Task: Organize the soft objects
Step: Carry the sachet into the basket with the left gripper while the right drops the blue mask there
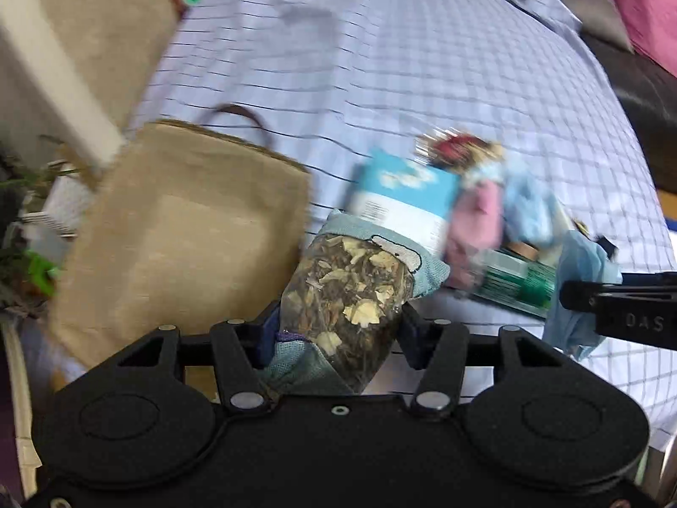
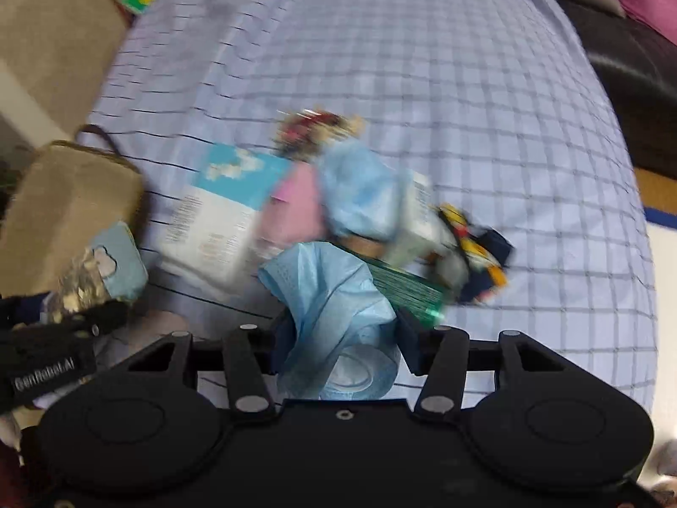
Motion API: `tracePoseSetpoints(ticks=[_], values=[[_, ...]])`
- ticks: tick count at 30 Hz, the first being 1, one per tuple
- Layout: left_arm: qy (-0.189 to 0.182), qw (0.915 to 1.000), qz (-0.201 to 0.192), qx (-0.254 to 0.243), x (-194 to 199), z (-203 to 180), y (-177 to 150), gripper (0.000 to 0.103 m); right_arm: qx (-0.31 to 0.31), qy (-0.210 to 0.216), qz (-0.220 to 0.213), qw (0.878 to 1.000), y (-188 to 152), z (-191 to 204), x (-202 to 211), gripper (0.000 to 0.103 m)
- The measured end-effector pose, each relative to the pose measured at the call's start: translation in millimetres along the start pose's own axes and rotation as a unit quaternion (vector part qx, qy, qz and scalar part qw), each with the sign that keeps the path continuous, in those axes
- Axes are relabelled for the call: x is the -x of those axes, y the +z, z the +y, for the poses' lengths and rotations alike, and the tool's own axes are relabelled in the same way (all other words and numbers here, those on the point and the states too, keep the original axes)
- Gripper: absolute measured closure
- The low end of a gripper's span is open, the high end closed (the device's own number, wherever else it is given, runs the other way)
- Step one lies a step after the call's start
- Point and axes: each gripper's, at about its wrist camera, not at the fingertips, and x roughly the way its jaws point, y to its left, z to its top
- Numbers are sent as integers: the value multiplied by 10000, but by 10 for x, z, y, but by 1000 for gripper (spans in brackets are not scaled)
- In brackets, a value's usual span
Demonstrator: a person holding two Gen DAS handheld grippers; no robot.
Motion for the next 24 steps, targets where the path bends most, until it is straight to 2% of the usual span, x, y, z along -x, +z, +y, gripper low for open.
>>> tracePoseSetpoints(ticks=[5,9,12,18,20,21,23,24], values=[[385,9986,-96,358,118,494,57,50,473,379,-148,9981,193,613,129,52],[656,9958,-65,633,32,820,90,50,865,733,-181,9934,345,1191,151,52],[717,9945,40,759,-86,996,102,50,1054,1024,-160,9890,475,1608,156,52],[675,9928,211,964,-240,1198,114,49,1292,1199,-146,9842,767,2268,35,50],[685,9926,194,979,-240,1225,100,43,1308,1272,-132,9831,838,2400,-35,46],[689,9926,175,989,-221,1235,85,41,1297,1298,-130,9829,868,2442,-69,40],[728,9921,111,1013,-216,1259,86,30,1260,1282,-138,9836,912,2494,-164,37],[749,9920,79,1017,-210,1263,84,29,1233,1276,-133,9840,945,2500,-229,34]])
